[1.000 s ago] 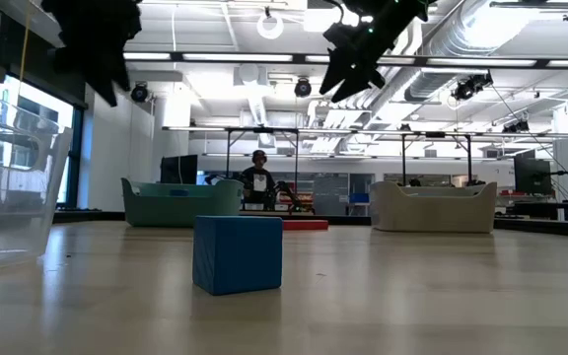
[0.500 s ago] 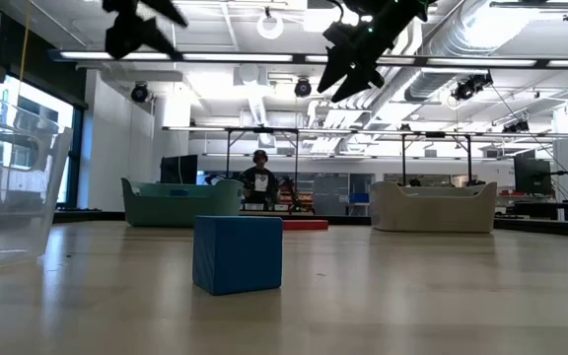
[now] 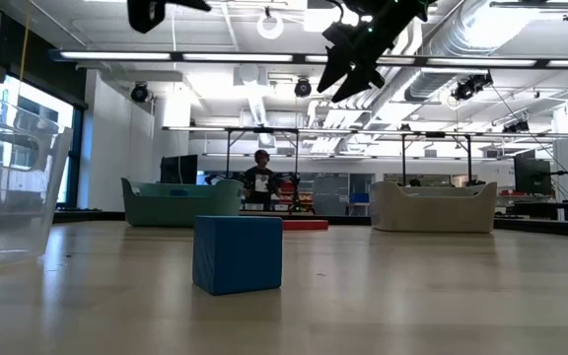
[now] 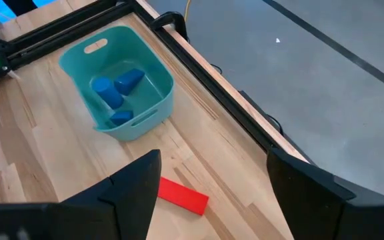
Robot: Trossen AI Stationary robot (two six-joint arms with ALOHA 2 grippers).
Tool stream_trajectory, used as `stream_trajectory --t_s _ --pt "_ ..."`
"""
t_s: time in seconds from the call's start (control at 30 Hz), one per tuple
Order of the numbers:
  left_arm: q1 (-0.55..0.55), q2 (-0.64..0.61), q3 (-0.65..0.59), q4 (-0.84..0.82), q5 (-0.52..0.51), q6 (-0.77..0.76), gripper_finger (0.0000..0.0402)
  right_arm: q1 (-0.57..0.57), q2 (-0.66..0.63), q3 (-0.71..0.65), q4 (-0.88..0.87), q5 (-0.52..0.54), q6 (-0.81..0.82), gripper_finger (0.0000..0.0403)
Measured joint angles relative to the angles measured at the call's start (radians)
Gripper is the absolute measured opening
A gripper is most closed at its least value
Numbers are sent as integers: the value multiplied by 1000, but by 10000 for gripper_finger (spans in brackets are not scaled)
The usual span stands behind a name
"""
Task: Sort & place blocks by color
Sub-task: Put the blue block into the green bin
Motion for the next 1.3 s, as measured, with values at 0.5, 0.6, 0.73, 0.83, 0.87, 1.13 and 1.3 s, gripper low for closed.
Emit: stream_trajectory --t_s 0.5,0.6,0.73,0.83,0.87,1.13,1.3 --pt "-214 151 0 220 -43 -72 157 0 0 0 -50 -7 110 264" --pt "-242 167 0 220 -48 -97 157 0 0 0 -81 -18 132 264" --pt "-279 193 33 214 -63 -120 157 0 0 0 -105 -39 161 264" --pt "-306 225 103 191 -77 -113 157 0 0 0 -108 -53 179 264" --pt "-314 240 132 168 -88 -108 157 0 0 0 -108 -54 188 264" --pt "-366 401 333 -94 -234 -93 157 0 0 0 -111 -58 201 264" --pt "-393 504 351 -118 -263 -131 156 0 0 0 -122 -58 202 264"
